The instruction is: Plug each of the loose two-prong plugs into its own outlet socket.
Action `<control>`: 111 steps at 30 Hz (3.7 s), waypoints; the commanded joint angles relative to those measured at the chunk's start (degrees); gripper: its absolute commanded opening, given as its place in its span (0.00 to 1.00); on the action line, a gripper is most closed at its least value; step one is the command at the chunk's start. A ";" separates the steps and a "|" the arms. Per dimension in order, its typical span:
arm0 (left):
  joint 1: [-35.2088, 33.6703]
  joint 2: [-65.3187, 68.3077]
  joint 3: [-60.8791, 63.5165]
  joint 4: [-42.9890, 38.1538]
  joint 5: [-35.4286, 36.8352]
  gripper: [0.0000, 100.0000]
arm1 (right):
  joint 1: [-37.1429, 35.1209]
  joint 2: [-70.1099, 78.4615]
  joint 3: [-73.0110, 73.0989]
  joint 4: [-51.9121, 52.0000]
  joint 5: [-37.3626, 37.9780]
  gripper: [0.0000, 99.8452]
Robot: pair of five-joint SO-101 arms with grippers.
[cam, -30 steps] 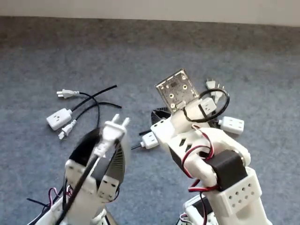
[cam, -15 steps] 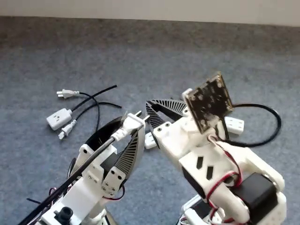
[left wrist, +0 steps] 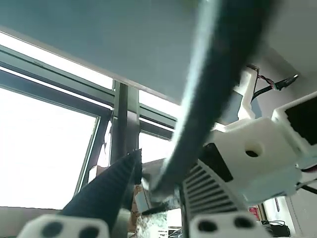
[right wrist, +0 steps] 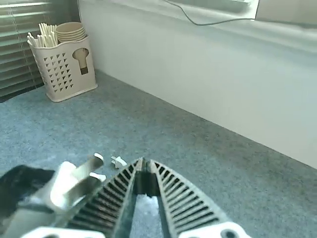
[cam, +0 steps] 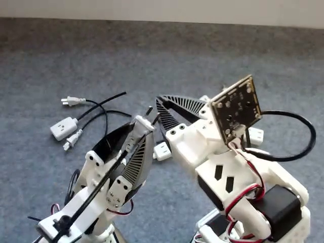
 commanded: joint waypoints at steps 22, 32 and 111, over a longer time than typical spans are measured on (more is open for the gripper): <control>-27.91 0.31 1.01 14.24 17.14 0.01 | 16.92 -0.22 -2.42 6.46 -0.70 0.01; -41.19 0.66 -6.55 53.71 30.77 0.01 | 36.09 0.40 -2.24 19.12 -0.70 0.01; -0.04 108.18 -76.53 116.13 40.79 0.32 | 68.70 -0.04 75.30 -24.92 5.63 0.01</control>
